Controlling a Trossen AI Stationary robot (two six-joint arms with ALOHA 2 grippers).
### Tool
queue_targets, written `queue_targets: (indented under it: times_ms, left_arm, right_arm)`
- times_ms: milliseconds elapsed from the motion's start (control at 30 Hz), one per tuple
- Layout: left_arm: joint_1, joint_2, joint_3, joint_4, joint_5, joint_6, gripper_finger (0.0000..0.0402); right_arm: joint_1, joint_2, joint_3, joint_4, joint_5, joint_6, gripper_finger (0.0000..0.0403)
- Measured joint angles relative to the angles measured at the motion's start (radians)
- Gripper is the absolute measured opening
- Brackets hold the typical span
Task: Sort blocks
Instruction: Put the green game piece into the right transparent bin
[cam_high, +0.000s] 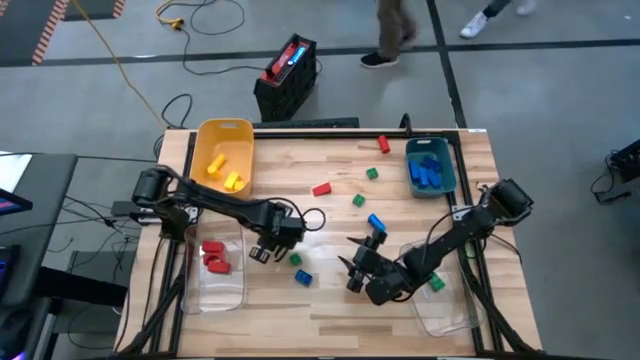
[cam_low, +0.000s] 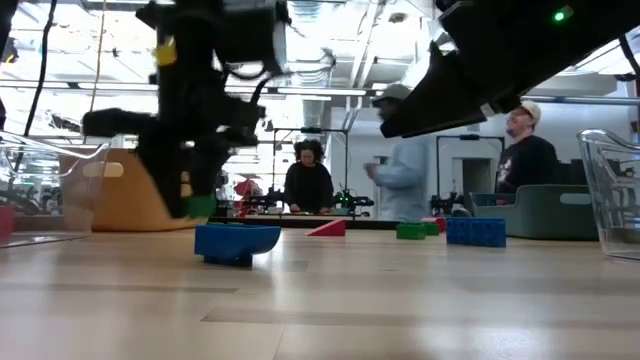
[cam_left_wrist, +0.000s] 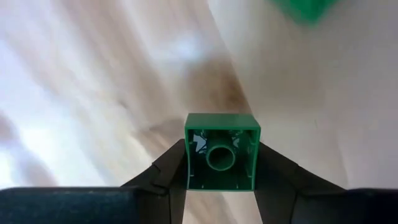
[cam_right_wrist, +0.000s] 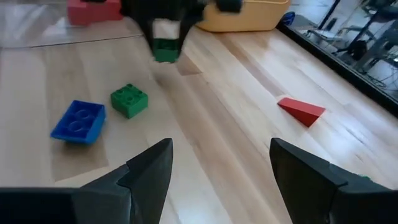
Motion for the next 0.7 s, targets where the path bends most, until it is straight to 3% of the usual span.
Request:
queue_targets:
  times_ms: [100,200,333,467,700]
  left_arm:
    - [-0.012,-0.025,0.033,0.028,-0.010,-0.011,0.0131]
    - [-0.025,-0.051,0.043,0.117,0.009,-0.024,0.0131]
    - [-0.021,-0.074,0.043,0.241,0.148,-0.036,0.0131]
    - [-0.019,-0.073,0.043,0.366,0.241,-0.084,0.0131]
    - [-0.017,-0.073,0.043,0.493,0.329,-0.197,0.0137]
  right_arm:
    - [-0.005,-0.010,0.000,0.004,-0.028,-0.036,0.0283]
    - [0.007,-0.001,0.000,0.055,-0.024,-0.221,0.0283]
    - [0.041,0.003,0.002,0.091,-0.016,-0.478,0.0282]
    - [0.031,0.002,0.057,0.096,-0.109,-0.697,0.0281]
    - [0.005,0.003,0.164,0.004,-0.122,-0.988,0.0281]
